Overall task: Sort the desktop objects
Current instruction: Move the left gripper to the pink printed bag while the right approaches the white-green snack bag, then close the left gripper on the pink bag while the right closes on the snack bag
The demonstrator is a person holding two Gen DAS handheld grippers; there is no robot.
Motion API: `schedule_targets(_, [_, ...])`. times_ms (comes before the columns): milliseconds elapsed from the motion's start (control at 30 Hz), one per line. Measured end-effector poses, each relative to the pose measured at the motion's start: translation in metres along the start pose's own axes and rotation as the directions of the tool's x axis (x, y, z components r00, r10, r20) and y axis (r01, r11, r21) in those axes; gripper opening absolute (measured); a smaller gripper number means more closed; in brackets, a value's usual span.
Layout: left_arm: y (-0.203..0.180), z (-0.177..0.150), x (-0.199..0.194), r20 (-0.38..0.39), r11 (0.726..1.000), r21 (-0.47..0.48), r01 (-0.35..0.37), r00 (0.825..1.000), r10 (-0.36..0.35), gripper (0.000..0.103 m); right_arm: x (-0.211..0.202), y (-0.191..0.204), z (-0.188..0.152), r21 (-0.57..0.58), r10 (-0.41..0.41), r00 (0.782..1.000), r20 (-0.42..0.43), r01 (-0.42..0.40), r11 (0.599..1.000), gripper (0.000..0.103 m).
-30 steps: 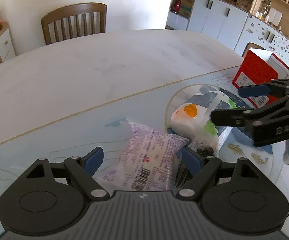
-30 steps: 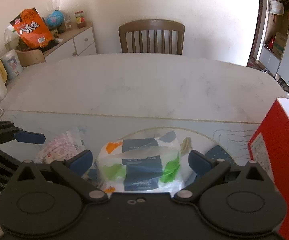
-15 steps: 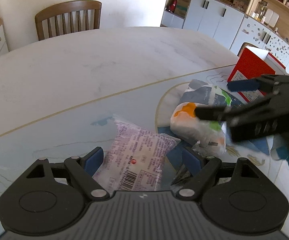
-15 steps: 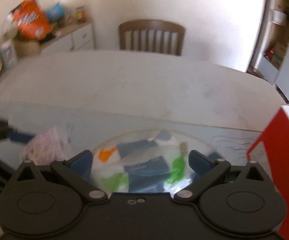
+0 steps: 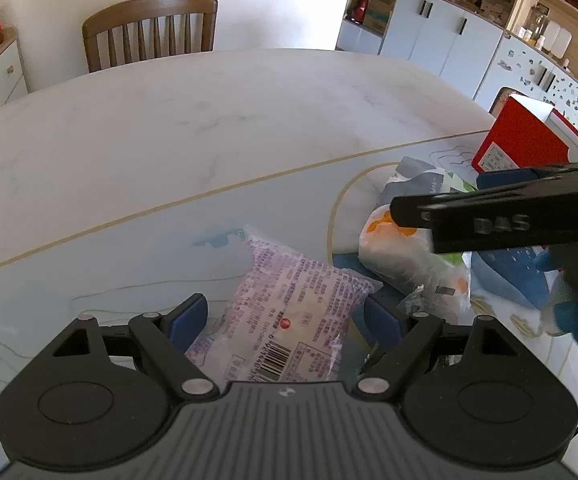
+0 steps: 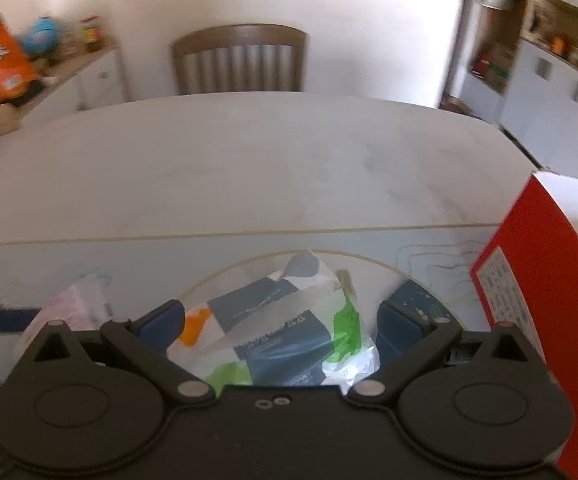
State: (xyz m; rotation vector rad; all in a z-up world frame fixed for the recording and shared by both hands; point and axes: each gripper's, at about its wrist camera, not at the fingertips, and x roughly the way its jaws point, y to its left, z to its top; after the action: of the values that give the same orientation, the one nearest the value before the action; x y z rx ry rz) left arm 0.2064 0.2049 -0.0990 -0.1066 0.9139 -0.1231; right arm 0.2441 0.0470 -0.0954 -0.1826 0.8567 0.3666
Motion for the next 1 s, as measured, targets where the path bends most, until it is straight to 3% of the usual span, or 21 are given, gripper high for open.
schedule_targets(167, [0.002, 0.001, 0.001, -0.003, 1.0, -0.018, 0.001, 1.0, -0.001, 0.085, 0.01, 0.0, 0.003, 0.133, -0.134, 0.989, -0.066, 0.142, 0.981, 0.103])
schedule_targets(400, [0.003, 0.003, 0.003, -0.005, 1.0, -0.024, 0.007, 1.0, -0.007, 0.085, 0.032, -0.01, 0.01, 0.325, -0.134, 0.97, -0.203, 0.195, 0.925, 0.103])
schedule_targets(567, [0.003, 0.002, 0.004, -0.001, 1.0, -0.03, 0.007, 1.0, -0.007, 0.085, 0.041, -0.01, 0.014, 0.351, -0.118, 0.968, -0.222, 0.192, 0.917, 0.103])
schedule_targets(700, [0.006, 0.002, 0.003, 0.001, 0.999, -0.043, 0.014, 1.0, -0.014, 0.085, 0.038, -0.014, 0.015, 0.389, -0.072, 0.977, -0.199, 0.146, 0.91, 0.102])
schedule_targets(833, [0.007, 0.002, 0.001, -0.004, 0.999, -0.044, 0.02, 1.0, -0.02, 0.085, 0.04, -0.01, 0.013, 0.254, -0.003, 0.98, -0.198, 0.054, 0.966, 0.101])
schedule_targets(1000, [0.008, 0.004, 0.001, -0.007, 0.999, -0.035, 0.032, 0.999, -0.032, 0.085, 0.039, -0.021, 0.01, 0.099, 0.101, 0.975, -0.199, -0.083, 0.992, 0.101])
